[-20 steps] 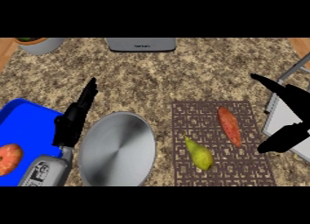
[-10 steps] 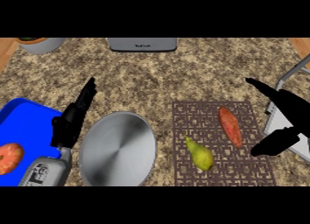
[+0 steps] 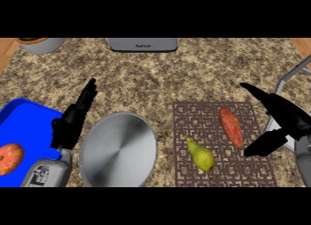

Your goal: Pick the sweet potato from the placemat and place it in the tiered shelf

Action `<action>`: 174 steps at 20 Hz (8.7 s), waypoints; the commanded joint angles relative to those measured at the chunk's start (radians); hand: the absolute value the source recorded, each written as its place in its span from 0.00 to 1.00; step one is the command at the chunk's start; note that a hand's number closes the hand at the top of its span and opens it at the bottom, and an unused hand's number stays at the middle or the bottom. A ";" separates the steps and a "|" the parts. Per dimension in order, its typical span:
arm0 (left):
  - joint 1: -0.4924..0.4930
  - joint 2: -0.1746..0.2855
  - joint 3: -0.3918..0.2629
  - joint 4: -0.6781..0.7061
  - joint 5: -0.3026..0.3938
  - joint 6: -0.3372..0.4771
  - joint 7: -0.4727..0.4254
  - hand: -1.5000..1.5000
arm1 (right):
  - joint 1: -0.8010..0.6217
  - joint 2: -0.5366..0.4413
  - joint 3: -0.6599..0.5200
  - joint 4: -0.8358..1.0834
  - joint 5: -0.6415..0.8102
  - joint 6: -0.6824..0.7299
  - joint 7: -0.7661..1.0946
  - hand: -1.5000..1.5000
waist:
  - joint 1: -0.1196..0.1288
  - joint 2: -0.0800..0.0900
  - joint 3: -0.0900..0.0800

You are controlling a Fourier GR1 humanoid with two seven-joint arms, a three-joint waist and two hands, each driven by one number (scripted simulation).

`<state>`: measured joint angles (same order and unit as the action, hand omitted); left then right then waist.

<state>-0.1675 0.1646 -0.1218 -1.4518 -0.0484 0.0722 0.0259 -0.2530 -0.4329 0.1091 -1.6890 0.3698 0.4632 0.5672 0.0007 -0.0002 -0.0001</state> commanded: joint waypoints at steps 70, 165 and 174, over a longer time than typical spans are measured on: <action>-0.026 -0.110 0.084 -0.007 -0.119 -0.070 0.034 0.50 | -0.094 0.432 0.311 -0.051 0.848 -0.809 0.727 1.00 | -0.003 -0.006 -0.001; 0.038 -0.098 0.102 -0.055 -0.117 -0.113 0.021 0.50 | -0.215 -0.003 -0.666 -0.160 0.780 -0.721 0.320 0.00 | -0.001 -0.002 0.000; 0.003 -0.089 0.133 -0.028 -0.099 -0.116 0.019 0.50 | -0.336 -0.073 -0.776 -0.283 0.726 -0.804 0.395 0.00 | -0.007 -0.003 0.000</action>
<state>-0.1466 0.0731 -0.0022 -1.4858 -0.1562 -0.0441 0.0381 -0.5688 -0.5042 -0.6249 -1.8943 1.1136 -0.2853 0.9251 -0.0022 -0.0027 -0.0005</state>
